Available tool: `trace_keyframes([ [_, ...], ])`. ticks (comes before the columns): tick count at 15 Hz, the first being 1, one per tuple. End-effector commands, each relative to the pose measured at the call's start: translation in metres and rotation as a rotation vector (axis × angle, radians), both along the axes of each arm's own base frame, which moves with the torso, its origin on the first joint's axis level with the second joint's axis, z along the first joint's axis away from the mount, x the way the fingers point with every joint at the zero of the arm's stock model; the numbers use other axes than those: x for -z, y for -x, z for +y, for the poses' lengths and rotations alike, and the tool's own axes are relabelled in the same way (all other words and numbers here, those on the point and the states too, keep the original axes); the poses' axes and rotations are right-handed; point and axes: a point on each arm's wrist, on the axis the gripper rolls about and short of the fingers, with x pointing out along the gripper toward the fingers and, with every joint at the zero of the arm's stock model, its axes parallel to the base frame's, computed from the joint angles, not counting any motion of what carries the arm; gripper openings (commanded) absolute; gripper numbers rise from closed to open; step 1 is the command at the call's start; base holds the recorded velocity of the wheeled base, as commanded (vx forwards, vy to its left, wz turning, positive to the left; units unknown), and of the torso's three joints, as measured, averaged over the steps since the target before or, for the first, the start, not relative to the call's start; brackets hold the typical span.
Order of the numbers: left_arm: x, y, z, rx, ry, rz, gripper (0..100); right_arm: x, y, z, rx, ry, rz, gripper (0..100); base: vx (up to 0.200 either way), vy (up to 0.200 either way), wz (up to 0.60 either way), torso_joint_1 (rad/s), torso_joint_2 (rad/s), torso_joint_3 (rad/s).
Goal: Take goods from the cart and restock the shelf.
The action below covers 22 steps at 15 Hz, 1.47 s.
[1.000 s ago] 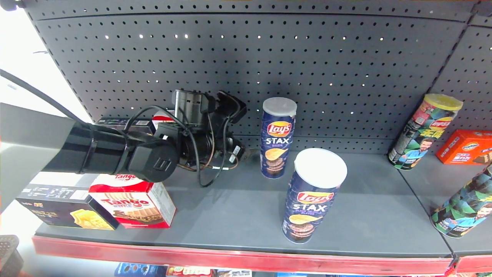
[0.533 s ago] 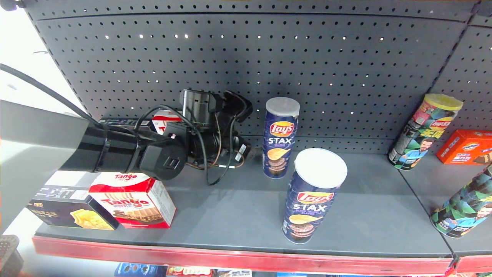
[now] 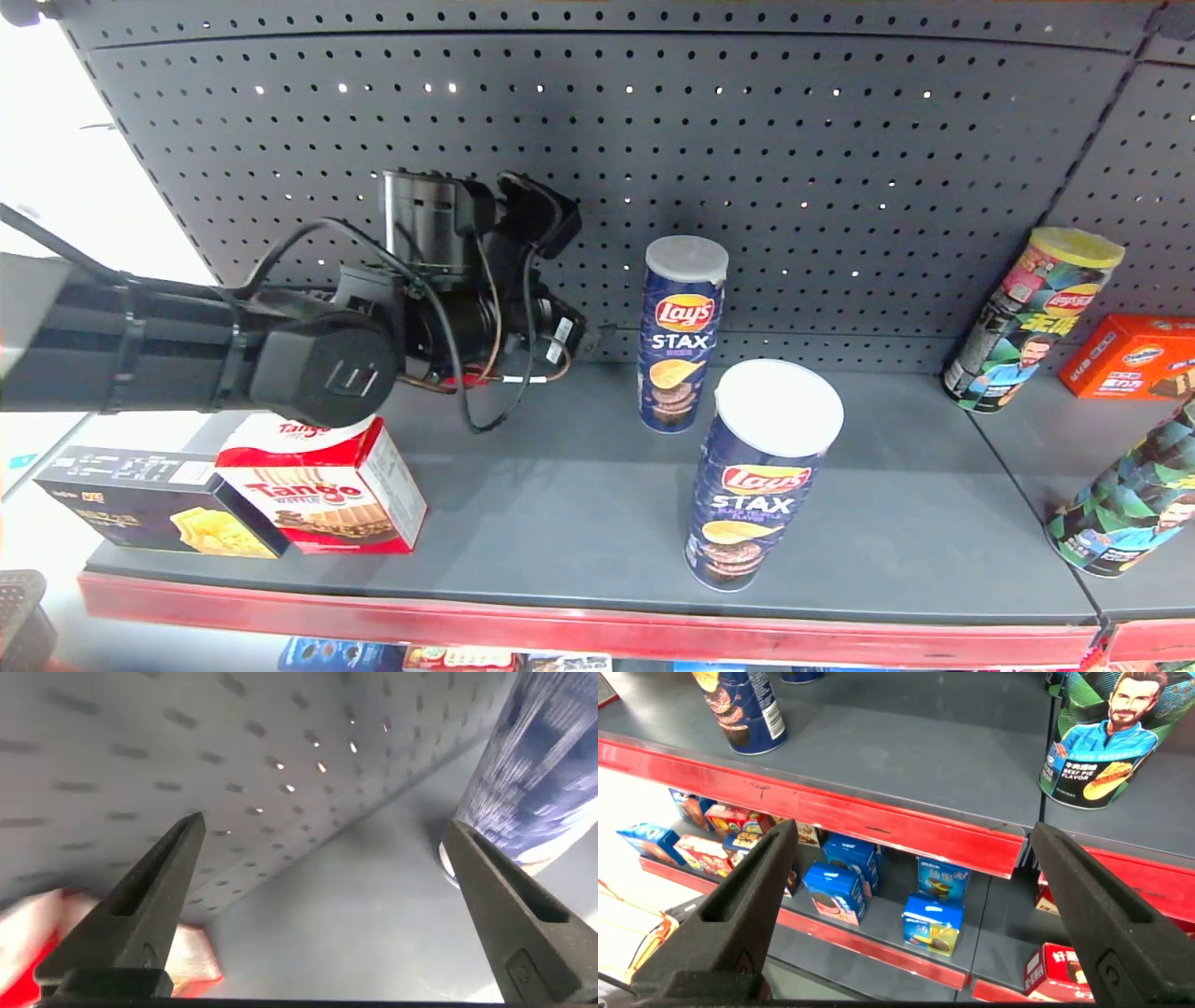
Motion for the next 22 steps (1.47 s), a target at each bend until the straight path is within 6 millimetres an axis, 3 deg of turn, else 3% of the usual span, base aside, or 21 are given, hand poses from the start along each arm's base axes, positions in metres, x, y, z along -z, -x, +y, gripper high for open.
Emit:
trace_keyframes([
  [1,-0.048,0.052,0.020,-0.027,0.086,-0.084,100,0.000,0.000,0.000,-0.001,0.001,0.001,100,0.000,0.000,0.00,0.000,0.00,0.000],
  [3,-0.066,0.101,0.037,-0.044,0.148,-0.132,100,0.000,0.000,0.000,0.001,0.001,0.001,100,0.000,0.000,0.00,0.000,0.00,0.000],
  [5,-0.066,0.145,0.067,-0.117,0.185,-0.195,100,0.000,0.000,0.000,-0.001,0.001,0.001,100,0.000,0.000,0.00,0.000,0.00,0.000],
  [9,-0.035,0.260,0.126,-0.061,0.295,-0.281,100,0.000,0.000,0.000,-0.001,0.001,0.001,100,0.000,0.000,0.00,0.000,0.00,0.000],
  [11,-0.022,0.308,0.171,-0.223,0.291,-0.380,100,0.000,0.000,0.000,-0.001,0.001,0.001,100,0.000,0.000,0.00,0.000,0.00,0.000],
  [12,-0.006,0.336,0.185,-0.298,0.280,-0.406,100,0.000,0.000,0.000,-0.001,0.001,0.001,100,0.000,0.000,0.00,0.000,0.00,0.000],
  [14,0.035,0.385,0.195,-0.517,0.283,-0.436,100,0.000,0.000,0.000,-0.001,0.001,0.001,100,0.000,0.000,0.00,0.000,0.00,0.000],
  [16,0.063,0.394,0.185,-0.559,0.302,-0.440,100,0.000,0.000,0.000,-0.001,0.001,0.001,100,0.000,0.000,0.00,0.000,0.00,0.000],
  [18,0.084,0.385,0.179,-0.338,0.294,-0.350,100,0.000,0.000,0.000,0.001,0.001,0.001,100,0.000,0.000,0.00,0.000,0.00,0.000],
  [20,0.131,0.368,0.178,-0.277,0.226,-0.208,100,0.000,0.000,0.000,0.001,0.001,0.001,100,0.000,0.000,0.00,0.000,0.00,0.000],
  [22,0.141,0.370,0.180,-0.219,0.229,-0.212,100,0.000,0.000,0.000,-0.001,0.001,0.001,100,0.000,0.000,0.00,0.000,0.00,0.000],
])
